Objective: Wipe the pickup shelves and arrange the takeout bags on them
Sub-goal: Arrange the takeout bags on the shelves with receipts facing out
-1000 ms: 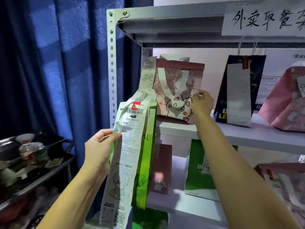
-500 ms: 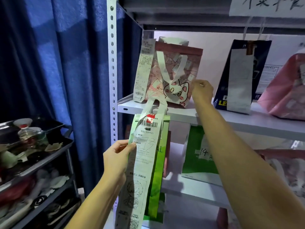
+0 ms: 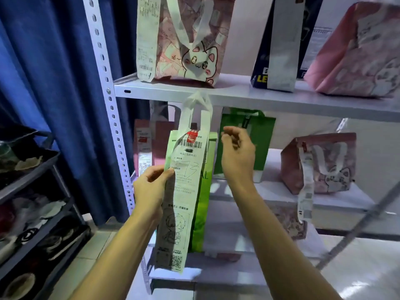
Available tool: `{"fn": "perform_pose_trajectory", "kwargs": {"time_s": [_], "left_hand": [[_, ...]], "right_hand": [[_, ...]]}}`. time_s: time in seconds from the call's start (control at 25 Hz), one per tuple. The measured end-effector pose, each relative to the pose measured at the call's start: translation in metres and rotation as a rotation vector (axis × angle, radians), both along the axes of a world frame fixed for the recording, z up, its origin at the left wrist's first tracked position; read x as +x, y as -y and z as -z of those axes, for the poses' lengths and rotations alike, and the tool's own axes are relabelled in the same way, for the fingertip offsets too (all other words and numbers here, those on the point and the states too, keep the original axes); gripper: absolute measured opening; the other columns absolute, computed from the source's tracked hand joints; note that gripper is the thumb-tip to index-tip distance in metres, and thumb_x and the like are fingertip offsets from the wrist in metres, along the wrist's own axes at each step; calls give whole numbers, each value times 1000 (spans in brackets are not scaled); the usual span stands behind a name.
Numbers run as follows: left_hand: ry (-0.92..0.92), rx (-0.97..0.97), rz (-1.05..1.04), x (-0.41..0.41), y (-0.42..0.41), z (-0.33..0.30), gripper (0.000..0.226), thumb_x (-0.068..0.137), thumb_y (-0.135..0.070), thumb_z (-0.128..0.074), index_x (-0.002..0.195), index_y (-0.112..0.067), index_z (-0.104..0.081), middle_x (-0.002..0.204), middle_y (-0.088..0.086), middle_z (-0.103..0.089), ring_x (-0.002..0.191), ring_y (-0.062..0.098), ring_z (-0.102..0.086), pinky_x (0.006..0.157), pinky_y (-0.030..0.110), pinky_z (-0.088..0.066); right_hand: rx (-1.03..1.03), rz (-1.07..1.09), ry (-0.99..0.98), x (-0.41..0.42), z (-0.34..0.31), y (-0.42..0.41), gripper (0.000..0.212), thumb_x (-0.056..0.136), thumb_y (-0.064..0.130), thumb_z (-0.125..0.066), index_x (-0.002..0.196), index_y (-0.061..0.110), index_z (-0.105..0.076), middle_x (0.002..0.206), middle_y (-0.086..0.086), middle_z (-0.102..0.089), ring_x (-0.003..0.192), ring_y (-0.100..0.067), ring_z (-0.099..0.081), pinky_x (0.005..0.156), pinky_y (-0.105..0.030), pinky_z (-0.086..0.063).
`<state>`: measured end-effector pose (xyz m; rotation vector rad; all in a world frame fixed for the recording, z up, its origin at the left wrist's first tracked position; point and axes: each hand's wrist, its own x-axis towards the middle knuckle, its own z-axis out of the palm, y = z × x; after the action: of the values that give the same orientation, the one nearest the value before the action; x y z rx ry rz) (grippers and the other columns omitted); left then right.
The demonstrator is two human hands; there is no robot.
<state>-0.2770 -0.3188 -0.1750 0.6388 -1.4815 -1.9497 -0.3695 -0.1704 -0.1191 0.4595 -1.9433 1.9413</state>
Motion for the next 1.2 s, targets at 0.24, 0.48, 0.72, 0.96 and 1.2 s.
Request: {"fn": "perform_pose_trajectory", "kwargs": {"time_s": [0.24, 0.48, 0.72, 0.96, 1.2], "left_hand": [[157, -10, 57, 3, -28, 73, 3, 83, -15, -77, 84, -17, -75, 84, 3, -77, 91, 30, -72, 85, 49, -59], [286, 17, 113, 14, -66, 145, 5, 84, -12, -76, 84, -17, -74, 82, 2, -76, 90, 30, -72, 77, 41, -59], [471, 20, 170, 9, -108, 216, 13, 87, -8, -72, 81, -19, -74, 83, 1, -76, 87, 26, -70, 77, 39, -57], [615, 17, 194, -25, -154, 259, 19, 88, -13, -71, 78, -29, -72, 83, -9, -75, 84, 14, -68, 65, 22, -50], [689, 41, 183, -94, -176, 284, 15, 88, -13, -71, 102, -11, -76, 100, 8, -76, 98, 29, -70, 93, 47, -55]], "right_hand": [[100, -80, 328, 65, 135, -29, 8, 101, 27, -58, 105, 27, -63, 92, 17, -72, 85, 5, -66, 68, -10, -51], [123, -28, 469, 85, 211, -66, 13, 98, 15, -62, 93, 26, -68, 87, 15, -74, 79, -1, -70, 64, -13, -53], [142, 46, 695, 83, 281, -110, 20, 95, 6, -63, 85, 20, -72, 81, 7, -77, 74, -8, -72, 64, -19, -56], [261, 104, 823, 38, 315, -152, 34, 97, 9, -58, 79, 35, -71, 76, 23, -73, 70, 2, -68, 63, -16, -52], [281, 167, 972, -44, 343, -170, 20, 92, 16, -65, 81, 30, -73, 80, 10, -73, 74, -8, -66, 67, -19, -49]]}}
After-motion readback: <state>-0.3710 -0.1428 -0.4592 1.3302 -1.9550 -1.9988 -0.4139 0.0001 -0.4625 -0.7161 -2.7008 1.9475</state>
